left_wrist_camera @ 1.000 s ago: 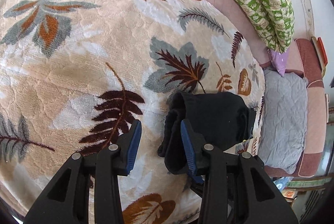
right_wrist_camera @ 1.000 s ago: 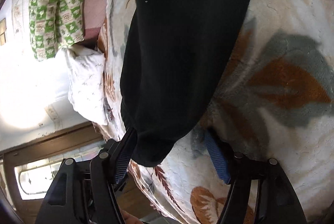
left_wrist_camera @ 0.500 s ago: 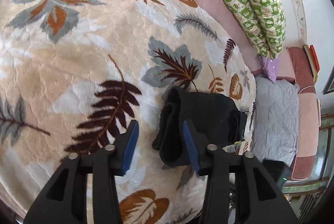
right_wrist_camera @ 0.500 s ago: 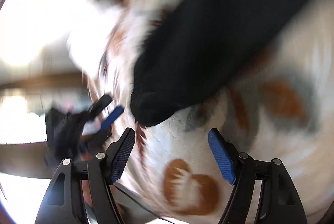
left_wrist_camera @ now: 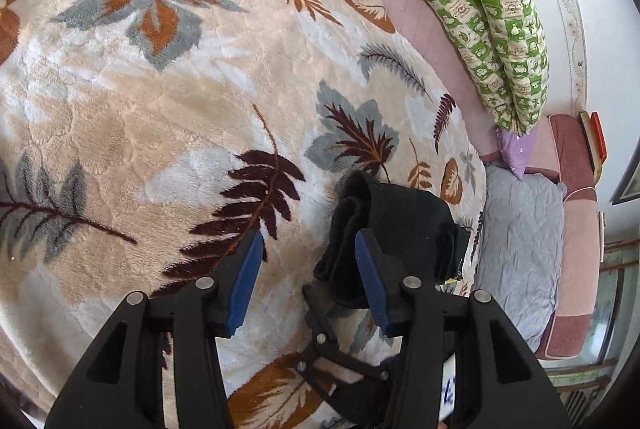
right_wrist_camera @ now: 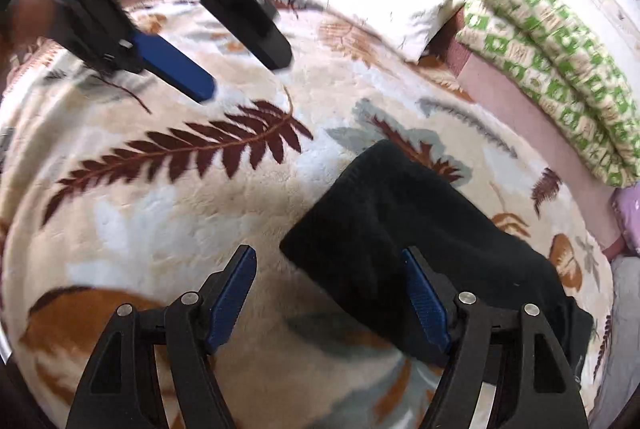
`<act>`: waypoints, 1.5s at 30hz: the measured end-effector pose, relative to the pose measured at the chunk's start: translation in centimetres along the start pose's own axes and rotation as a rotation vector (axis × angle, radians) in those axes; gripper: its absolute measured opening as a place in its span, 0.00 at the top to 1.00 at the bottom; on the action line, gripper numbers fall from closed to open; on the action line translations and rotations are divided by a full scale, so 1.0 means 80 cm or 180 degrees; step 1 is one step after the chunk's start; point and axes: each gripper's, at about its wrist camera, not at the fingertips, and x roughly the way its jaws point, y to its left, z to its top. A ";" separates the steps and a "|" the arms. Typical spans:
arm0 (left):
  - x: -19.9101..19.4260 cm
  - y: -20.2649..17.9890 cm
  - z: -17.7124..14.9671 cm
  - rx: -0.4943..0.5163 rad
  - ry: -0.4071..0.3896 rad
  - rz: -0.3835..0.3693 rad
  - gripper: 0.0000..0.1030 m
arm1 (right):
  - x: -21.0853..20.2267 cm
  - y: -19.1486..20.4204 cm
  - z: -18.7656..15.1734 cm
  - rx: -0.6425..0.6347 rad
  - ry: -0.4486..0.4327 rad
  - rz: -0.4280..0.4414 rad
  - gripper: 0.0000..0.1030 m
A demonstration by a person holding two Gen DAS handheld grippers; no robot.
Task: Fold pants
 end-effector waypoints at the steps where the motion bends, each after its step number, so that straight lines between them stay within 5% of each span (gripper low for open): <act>1: 0.002 0.001 0.001 -0.0005 0.0009 -0.0010 0.55 | 0.010 -0.002 0.000 0.0024 0.0049 -0.0063 0.29; 3: 0.010 0.003 0.004 -0.0012 0.0049 -0.0041 0.55 | 0.016 -0.011 -0.001 0.0130 -0.0001 0.0010 0.39; 5: 0.020 0.001 0.007 -0.0027 0.0101 -0.0070 0.55 | 0.019 -0.027 -0.004 0.0288 -0.0047 0.0166 0.61; 8: 0.041 -0.008 0.011 -0.0069 0.0223 -0.0190 0.55 | 0.005 -0.035 -0.010 0.0281 -0.0199 0.0148 0.73; 14: 0.081 -0.025 0.016 -0.0222 0.0430 -0.0308 0.52 | -0.021 -0.039 -0.022 0.0333 -0.0514 0.0171 0.75; 24: 0.103 -0.027 0.015 -0.0614 0.0522 -0.1110 0.48 | -0.021 -0.039 -0.026 0.0322 -0.0584 0.0212 0.75; 26: 0.097 -0.033 0.016 -0.0485 0.0398 -0.0857 0.35 | -0.021 -0.039 -0.026 0.0332 -0.0593 0.0230 0.75; 29: 0.101 -0.039 0.017 -0.0305 0.0332 -0.0504 0.35 | -0.022 -0.041 -0.026 0.0329 -0.0615 0.0240 0.75; 33: 0.119 -0.042 0.016 -0.0365 0.0517 -0.0666 0.35 | -0.021 -0.042 -0.027 0.0346 -0.0619 0.0267 0.75; 34: 0.128 -0.048 0.015 -0.0331 0.0601 -0.0635 0.36 | -0.021 -0.041 -0.027 0.0339 -0.0623 0.0265 0.75; 35: 0.133 -0.052 0.014 -0.0302 0.0661 -0.0592 0.58 | -0.021 -0.041 -0.027 0.0338 -0.0625 0.0263 0.75; 36: 0.141 -0.057 0.012 -0.0258 0.0720 -0.0541 0.70 | -0.020 -0.041 -0.027 0.0347 -0.0625 0.0271 0.75; 39: 0.136 -0.058 0.009 -0.0370 0.0653 -0.0647 0.81 | -0.021 -0.045 -0.028 0.0382 -0.0623 0.0264 0.75; 45: 0.109 -0.097 0.000 -0.0412 0.0541 -0.0722 0.81 | -0.047 -0.070 -0.031 0.0569 -0.0758 0.0391 0.75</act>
